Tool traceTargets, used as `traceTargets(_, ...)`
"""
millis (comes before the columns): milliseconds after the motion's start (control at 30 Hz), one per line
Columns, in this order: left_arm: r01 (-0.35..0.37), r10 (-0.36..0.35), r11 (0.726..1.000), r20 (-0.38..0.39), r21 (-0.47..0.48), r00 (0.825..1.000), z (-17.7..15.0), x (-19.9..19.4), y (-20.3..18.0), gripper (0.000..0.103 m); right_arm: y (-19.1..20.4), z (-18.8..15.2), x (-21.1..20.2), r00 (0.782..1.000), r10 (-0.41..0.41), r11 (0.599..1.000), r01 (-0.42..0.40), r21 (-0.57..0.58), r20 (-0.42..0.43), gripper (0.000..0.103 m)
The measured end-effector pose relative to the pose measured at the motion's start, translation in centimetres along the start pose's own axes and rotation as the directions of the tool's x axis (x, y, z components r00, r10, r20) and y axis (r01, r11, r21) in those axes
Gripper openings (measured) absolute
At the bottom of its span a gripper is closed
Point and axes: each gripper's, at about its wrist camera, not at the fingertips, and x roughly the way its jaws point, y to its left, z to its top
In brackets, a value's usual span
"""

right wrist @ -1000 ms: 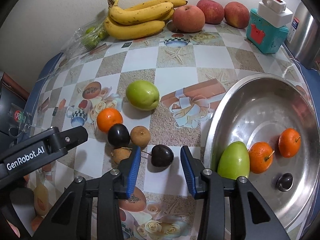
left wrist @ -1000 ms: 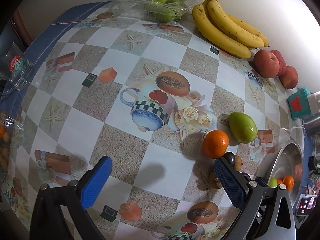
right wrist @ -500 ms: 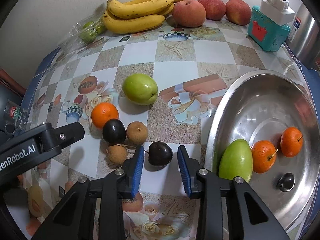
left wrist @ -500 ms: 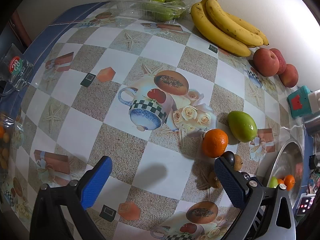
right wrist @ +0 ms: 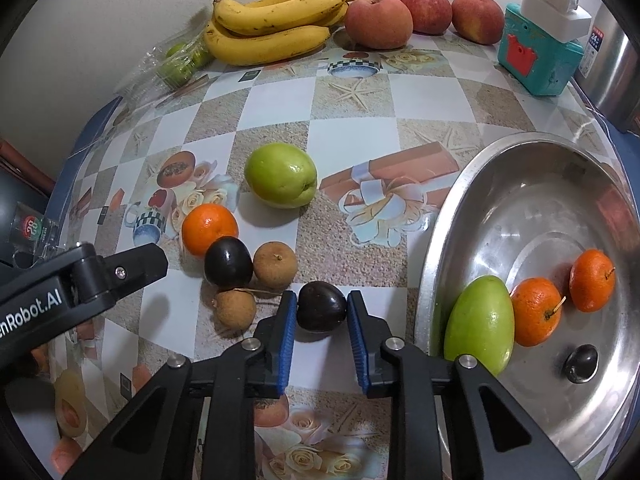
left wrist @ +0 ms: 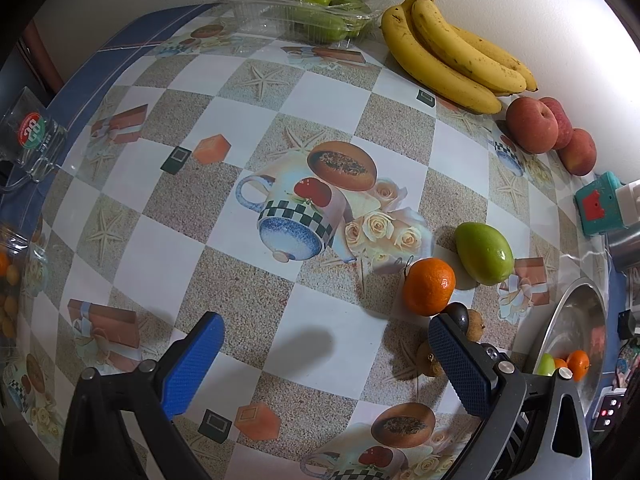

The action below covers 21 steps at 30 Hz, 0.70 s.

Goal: Organize fruits
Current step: 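Lower the right tool onto the dark plum and close its fingers, then grasp the small brown kiwi with the left tool while the right tool lifts the plum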

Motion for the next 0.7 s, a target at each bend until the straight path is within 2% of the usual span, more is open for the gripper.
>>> traceTargets(367,0.011,-0.011,1.0,0.006,0.0,1.0,0.0,-0.3,-0.3,0.103,-0.5,-0.1,-0.9,1.0,0.025,0.999,-0.025,0.021,0.015,0.025)
traceTargets(700,0.03,-0.03,0.999,0.017,0.011,0.999,-0.1,-0.9,-0.6,0.103,-1.7,0.1,-4.4,0.997,0.028,0.997,-0.034,0.073,0.075,0.025)
